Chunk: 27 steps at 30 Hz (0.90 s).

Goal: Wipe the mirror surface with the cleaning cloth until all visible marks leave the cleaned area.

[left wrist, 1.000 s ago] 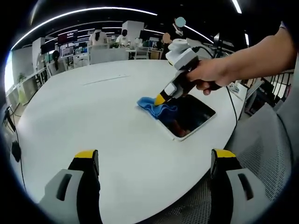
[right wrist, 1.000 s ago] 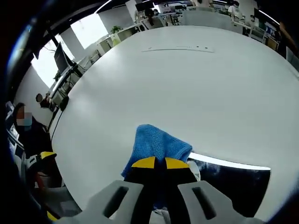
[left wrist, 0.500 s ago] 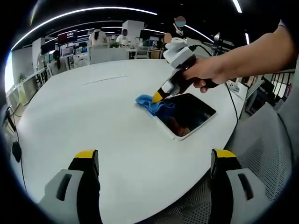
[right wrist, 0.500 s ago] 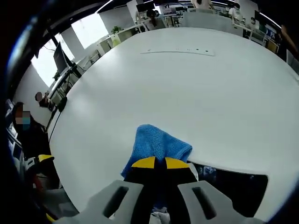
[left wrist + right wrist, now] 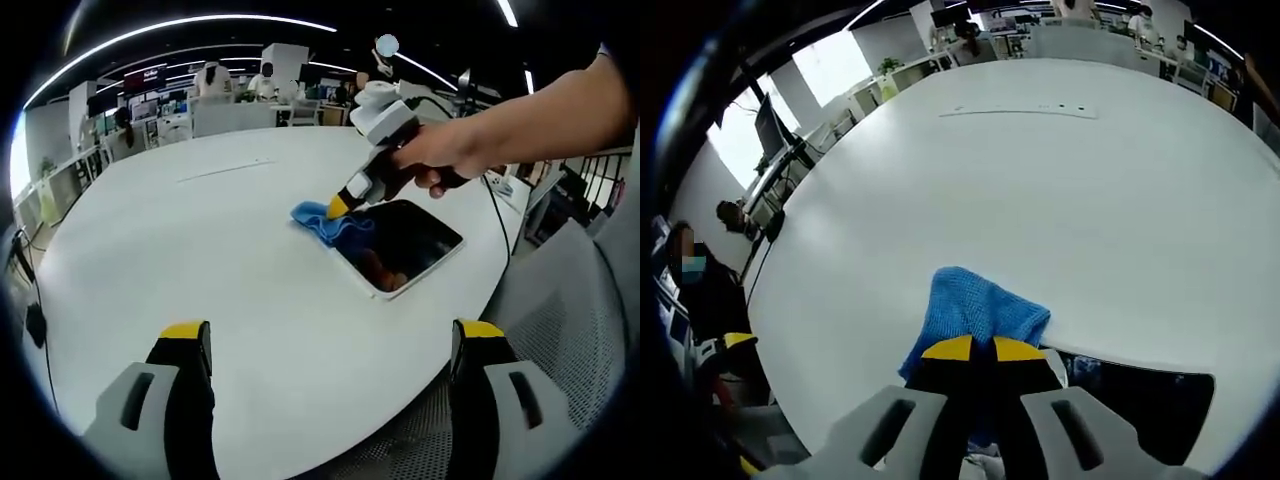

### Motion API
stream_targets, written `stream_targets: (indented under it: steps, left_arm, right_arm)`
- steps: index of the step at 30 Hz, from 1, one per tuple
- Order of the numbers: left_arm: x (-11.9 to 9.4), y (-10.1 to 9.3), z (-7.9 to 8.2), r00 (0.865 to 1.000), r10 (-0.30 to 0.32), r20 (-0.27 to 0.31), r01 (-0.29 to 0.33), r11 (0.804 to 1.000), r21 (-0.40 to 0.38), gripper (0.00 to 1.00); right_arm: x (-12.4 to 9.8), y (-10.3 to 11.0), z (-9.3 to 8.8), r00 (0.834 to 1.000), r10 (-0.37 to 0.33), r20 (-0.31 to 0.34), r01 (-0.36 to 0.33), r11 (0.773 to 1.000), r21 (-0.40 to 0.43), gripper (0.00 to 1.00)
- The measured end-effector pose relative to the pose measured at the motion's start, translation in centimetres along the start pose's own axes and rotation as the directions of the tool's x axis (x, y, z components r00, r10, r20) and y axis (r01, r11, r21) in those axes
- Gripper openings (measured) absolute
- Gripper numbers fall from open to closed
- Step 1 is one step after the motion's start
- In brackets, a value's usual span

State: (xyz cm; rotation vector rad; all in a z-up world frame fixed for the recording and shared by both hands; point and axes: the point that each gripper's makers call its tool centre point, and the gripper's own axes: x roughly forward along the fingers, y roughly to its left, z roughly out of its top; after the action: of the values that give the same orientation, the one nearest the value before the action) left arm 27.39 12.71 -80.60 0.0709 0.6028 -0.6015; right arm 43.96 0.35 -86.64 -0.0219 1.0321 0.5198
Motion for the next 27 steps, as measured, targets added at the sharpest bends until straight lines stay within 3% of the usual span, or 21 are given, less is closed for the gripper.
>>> stream_targets:
  steps: [8, 27]
  left_arm:
    - [0.1, 0.0, 0.0, 1.0, -0.003, 0.004, 0.003, 1.0, 0.0, 0.99]
    - [0.0, 0.0, 0.2, 1.0, 0.0, 0.008, 0.0, 1.0, -0.002, 0.99]
  right_arm:
    - [-0.7, -1.8, -0.5, 1.0, -0.027, -0.009, 0.027, 1.0, 0.005, 0.0]
    - [-1.8, -3.7, -1.3, 0.998, -0.057, -0.034, 0.057, 0.998, 0.0, 0.0]
